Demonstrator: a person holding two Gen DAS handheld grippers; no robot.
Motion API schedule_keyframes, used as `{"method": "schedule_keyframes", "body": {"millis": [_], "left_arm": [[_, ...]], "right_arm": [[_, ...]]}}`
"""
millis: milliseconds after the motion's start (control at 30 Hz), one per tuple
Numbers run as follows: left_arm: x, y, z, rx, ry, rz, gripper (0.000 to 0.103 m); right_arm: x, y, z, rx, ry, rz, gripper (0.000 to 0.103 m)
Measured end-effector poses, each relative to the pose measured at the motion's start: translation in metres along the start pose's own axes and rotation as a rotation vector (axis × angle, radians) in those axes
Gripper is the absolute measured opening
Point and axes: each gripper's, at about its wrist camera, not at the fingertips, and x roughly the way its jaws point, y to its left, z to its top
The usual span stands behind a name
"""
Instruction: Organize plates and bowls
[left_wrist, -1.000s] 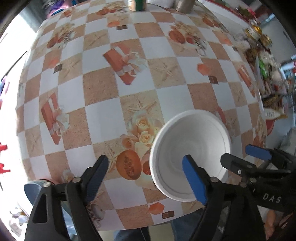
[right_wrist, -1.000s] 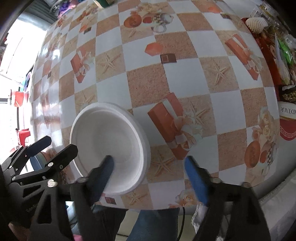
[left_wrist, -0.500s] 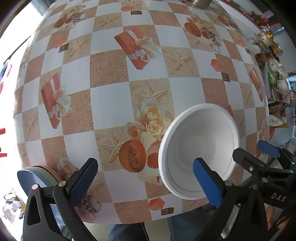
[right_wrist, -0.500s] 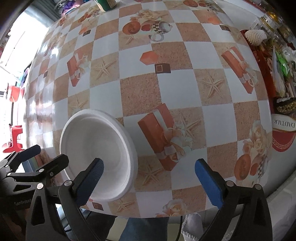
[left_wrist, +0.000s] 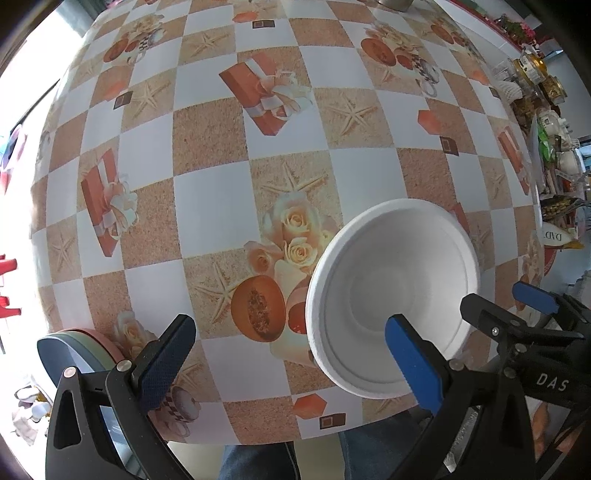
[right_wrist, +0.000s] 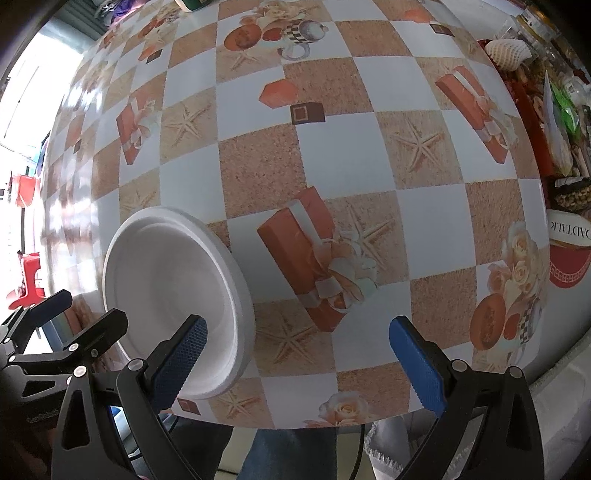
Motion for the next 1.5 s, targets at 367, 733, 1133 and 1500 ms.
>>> {"method": "schedule_keyframes", "body": {"millis": [367,733,1133,1500], "left_arm": [[0.013,-0.001,0.007,-0.012,0.014,0.019,0.103],[0.04,-0.002,0.012,-0.002,0.054,0.035,0.103],[0.061,0.0,0.01,-0.015,0.077,0.049,0.103],[0.082,0.005,0.0,-0.031,0.085,0.062,0.103]], "right_arm": [[0.009,0.004,0.005,-0.004,0.01,-0.01,0.099],[0.031,0.006,0.011,-0.019,0.05,-0.032,0.099],[0.051,0.013,0.022,-0.033,0.071,-0.043,0.099],[0.072,0.009,0.025,-0.037,0.078,-0.044,0.102]]}}
